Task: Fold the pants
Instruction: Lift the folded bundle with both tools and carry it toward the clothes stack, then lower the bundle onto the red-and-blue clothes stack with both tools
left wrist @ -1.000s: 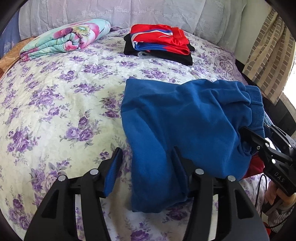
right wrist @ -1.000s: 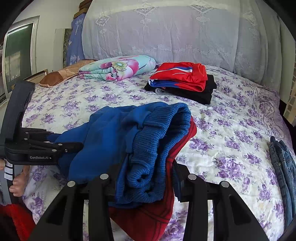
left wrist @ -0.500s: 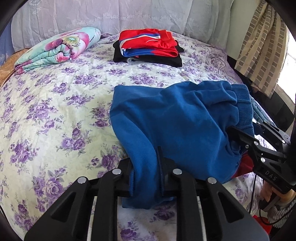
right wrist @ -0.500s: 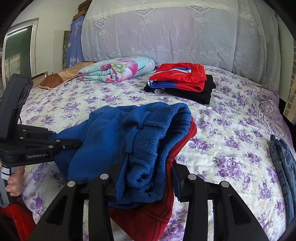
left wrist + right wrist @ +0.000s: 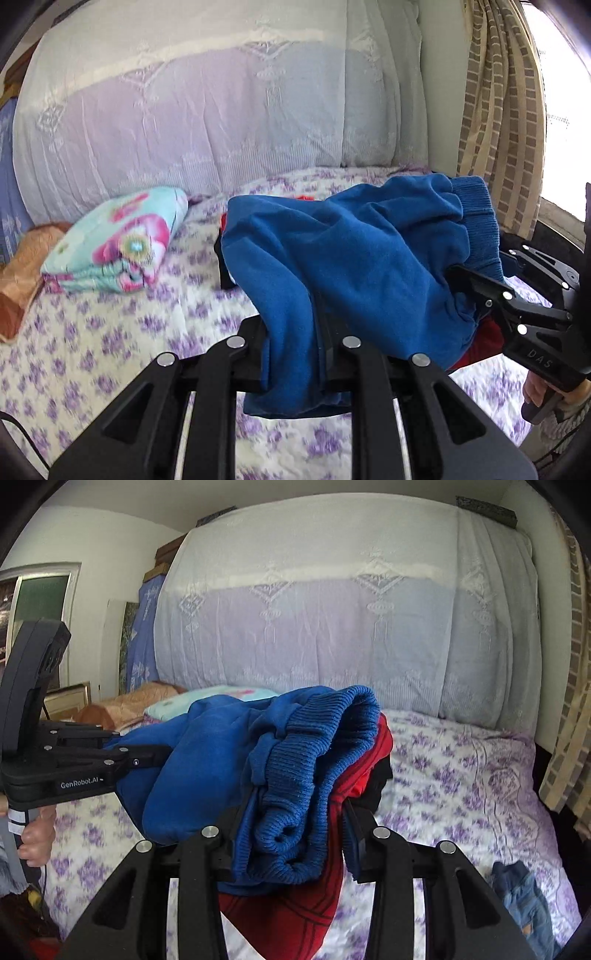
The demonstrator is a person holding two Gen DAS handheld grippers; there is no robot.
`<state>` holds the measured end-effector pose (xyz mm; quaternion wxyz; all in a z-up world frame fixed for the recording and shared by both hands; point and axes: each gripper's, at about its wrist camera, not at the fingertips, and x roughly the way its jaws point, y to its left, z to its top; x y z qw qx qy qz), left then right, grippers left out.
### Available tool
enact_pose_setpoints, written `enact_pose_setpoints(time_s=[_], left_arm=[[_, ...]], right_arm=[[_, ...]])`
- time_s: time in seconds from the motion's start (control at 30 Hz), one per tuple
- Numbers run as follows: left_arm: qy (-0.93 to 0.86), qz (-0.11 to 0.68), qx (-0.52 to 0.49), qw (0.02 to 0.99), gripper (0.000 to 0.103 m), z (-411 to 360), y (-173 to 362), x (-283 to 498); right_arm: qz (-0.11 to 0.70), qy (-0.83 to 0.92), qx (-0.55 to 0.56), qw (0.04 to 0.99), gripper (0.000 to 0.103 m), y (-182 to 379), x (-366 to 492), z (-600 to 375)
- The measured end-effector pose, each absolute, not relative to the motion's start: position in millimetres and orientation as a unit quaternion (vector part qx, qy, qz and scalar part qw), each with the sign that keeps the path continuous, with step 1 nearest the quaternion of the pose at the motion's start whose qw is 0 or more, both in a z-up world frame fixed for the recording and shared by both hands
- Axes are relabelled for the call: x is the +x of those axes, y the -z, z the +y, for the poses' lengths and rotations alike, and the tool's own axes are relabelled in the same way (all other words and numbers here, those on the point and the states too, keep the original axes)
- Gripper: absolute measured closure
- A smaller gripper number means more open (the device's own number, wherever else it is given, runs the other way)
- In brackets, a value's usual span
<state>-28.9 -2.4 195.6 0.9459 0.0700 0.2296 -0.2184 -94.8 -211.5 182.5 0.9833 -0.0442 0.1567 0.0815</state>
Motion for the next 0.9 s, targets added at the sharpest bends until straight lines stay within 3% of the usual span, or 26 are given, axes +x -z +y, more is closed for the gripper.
enact_pose_setpoints(time_s=[0.2, 0.4, 0.53, 0.77, 0.87, 0.9], left_arm=[[0.2, 0.188, 0.081, 0.958, 0.087, -37, -271, 42], [0.181, 0.2, 0.072, 0.96, 0.087, -69, -279, 139], [0.177, 0.234, 0.048, 0.955, 0.087, -78, -241, 213], [0.151, 0.327, 0.014, 0.933, 0.086, -94, -123, 335], [0.117, 0.316, -0.001, 0.942, 0.07, -93, -83, 360], [0.111, 0.307, 0.006, 0.945, 0.069, -95, -79, 361]], right_arm=[[0.119, -0.066, -0.002, 0.991, 0.063, -249, -7, -252], [0.125, -0.05, 0.041, 0.99, 0.063, -252, 103, -285], [0.146, -0.045, 0.076, 0.985, 0.063, -215, 176, -303], [0.198, -0.016, 0.09, 0.976, 0.062, -107, 287, -305], [0.188, 0.007, 0.075, 0.979, 0.057, -70, 303, -300], [0.187, 0.003, 0.084, 0.979, 0.055, -62, 306, -301]])
